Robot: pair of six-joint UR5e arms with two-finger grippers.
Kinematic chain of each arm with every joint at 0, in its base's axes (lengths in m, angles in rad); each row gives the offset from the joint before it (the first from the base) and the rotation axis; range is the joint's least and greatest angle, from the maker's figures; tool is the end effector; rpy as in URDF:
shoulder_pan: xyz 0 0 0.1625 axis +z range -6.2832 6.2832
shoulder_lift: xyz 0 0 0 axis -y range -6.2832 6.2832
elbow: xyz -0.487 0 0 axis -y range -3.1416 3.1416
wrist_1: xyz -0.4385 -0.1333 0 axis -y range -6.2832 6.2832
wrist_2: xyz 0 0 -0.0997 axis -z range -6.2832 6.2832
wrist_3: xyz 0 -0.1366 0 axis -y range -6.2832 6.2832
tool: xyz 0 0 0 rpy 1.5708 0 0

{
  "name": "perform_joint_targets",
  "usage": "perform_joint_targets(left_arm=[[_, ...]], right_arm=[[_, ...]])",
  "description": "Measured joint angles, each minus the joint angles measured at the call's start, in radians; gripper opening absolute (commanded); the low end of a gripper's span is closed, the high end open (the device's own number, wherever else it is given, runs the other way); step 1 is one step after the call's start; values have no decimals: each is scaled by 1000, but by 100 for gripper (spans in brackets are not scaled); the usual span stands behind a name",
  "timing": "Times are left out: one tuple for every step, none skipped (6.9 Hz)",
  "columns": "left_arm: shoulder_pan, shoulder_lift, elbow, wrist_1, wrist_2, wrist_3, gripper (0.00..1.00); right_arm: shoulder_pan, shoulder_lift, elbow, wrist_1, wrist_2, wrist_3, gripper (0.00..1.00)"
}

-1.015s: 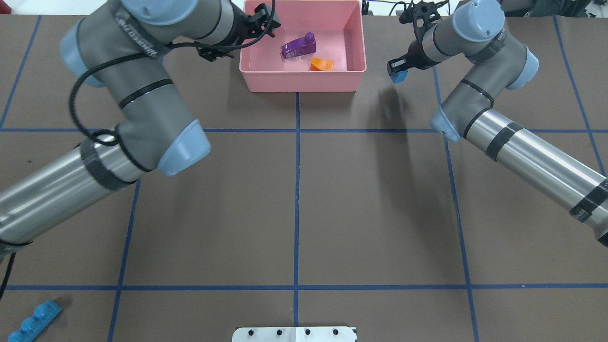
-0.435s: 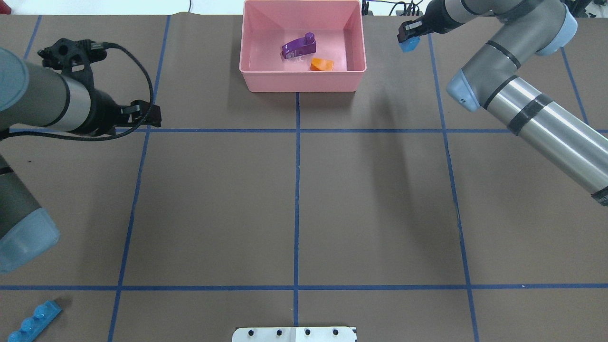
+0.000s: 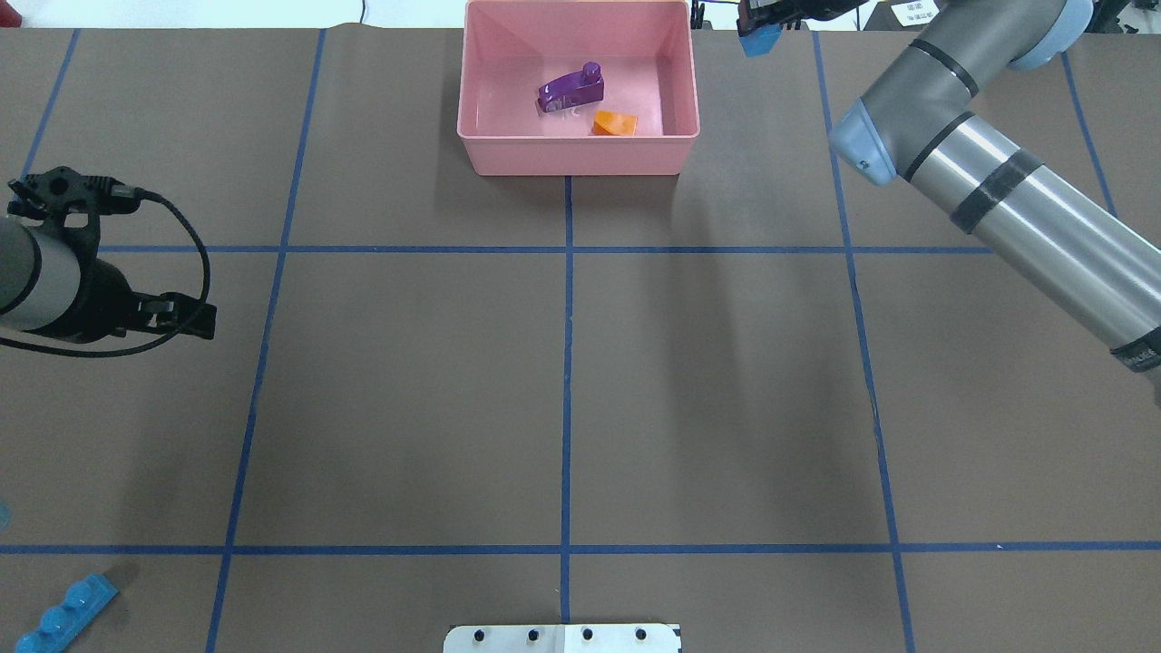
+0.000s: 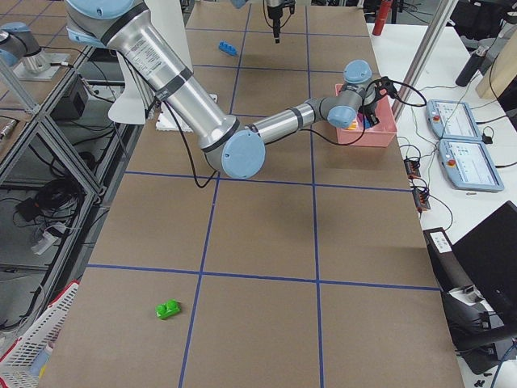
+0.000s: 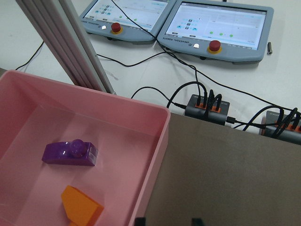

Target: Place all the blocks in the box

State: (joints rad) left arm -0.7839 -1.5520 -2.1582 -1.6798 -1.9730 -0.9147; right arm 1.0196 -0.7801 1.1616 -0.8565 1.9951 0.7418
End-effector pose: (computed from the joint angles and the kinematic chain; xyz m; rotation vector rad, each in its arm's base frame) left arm 0.3096 -0.4214 0.4487 0.1499 0.7568 0.0148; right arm -0.4106 -0.8151 0.3100 0.6301 -0.9514 -0.0629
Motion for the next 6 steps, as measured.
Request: perform_joint_targets(left_arm=[[11,69,-9,-7,-21,82,100],[35,134,-14,-38,-31,127,100],[68,208,-14,-111,-35,146,100],[106,281,-15,-196,-38,152,100],[140,339,-15,-258,-39,154,100],[168,382,-15,-304,-39,155,100]], right_arm=[[-36,17,-2,-2,-78,33,0],[-66,35,-12,-5,-139,57,0],[-91,64,-38,-8,-184,69,0],[-116,98,-72,-9,-223,77,0],[-135,129,-105,-9,-249,84,0],[-150,157,-136,-9,-267,87,0]])
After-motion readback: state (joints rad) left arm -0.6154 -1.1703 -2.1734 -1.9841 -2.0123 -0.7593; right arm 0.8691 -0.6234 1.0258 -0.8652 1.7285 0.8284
